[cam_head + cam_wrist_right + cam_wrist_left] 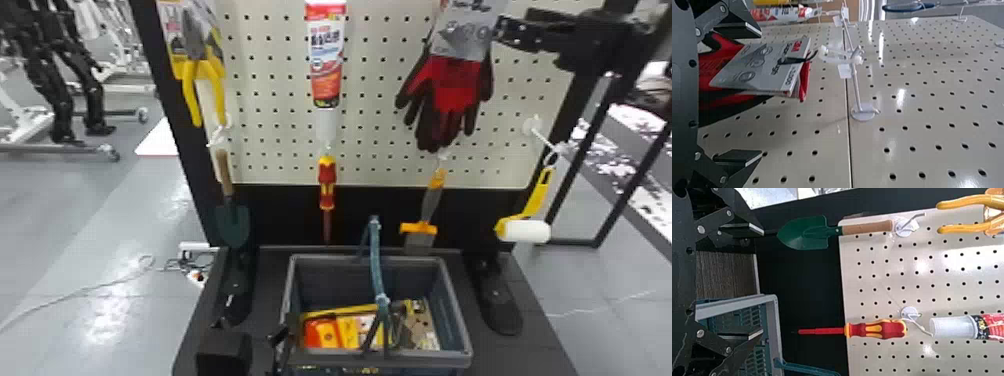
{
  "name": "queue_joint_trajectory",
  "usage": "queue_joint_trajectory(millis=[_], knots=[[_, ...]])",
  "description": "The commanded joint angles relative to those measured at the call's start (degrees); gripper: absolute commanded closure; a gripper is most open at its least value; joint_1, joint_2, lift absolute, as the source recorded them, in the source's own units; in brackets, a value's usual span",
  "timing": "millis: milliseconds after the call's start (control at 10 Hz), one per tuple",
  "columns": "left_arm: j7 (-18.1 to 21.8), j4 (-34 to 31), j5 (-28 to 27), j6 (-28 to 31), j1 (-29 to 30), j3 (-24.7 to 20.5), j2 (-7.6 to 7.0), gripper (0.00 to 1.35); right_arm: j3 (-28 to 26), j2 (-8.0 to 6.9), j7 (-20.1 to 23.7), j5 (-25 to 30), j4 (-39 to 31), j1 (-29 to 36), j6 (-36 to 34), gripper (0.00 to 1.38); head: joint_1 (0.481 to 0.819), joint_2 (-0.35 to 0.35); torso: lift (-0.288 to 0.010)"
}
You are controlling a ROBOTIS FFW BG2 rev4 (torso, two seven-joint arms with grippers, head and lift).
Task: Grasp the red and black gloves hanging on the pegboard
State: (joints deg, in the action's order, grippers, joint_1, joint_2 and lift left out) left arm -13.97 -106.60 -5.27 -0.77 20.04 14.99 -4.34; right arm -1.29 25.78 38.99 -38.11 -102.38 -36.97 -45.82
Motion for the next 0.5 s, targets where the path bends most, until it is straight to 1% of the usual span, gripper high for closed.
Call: queue_joint_trajectory(millis=[0,100,200,300,400], knots=[[0.0,0.2,0.1,-0.3,-0.4,0.0,-0.14,0.39,2.1,-3.55,4.6,4.4,3.4,-2.9,-1.3,0.22,0.549,0.0,-0.1],[0.0,0.5,0.4,-0.5,-0.9,0.2,-0.32,0.39,2.1,-6.8,10.4,10.8,5.2,-4.4,-2.2,0.22,0.549,0.0,-0.1],[0.0,0.9,0.4,-0.6,-1.4,0.5,-0.23,0.39,2.7,-9.0,13.5,13.4,6.7,-5.4,-2.3,0.21,0.549,0.0,-0.1],[0.1,1.2,0.4,-0.7,-1.8,0.6,-0.14,0.39,3.0,-10.49,15.4,15.1,7.7,-6.1,-0.9,0.22,0.549,0.0,-0.1],[0.1,1.3,0.5,-0.9,-1.8,0.6,-0.05,0.39,2.6,-11.11,16.0,16.3,7.8,-5.9,-0.4,0.32,0.549,0.0,-0.1]])
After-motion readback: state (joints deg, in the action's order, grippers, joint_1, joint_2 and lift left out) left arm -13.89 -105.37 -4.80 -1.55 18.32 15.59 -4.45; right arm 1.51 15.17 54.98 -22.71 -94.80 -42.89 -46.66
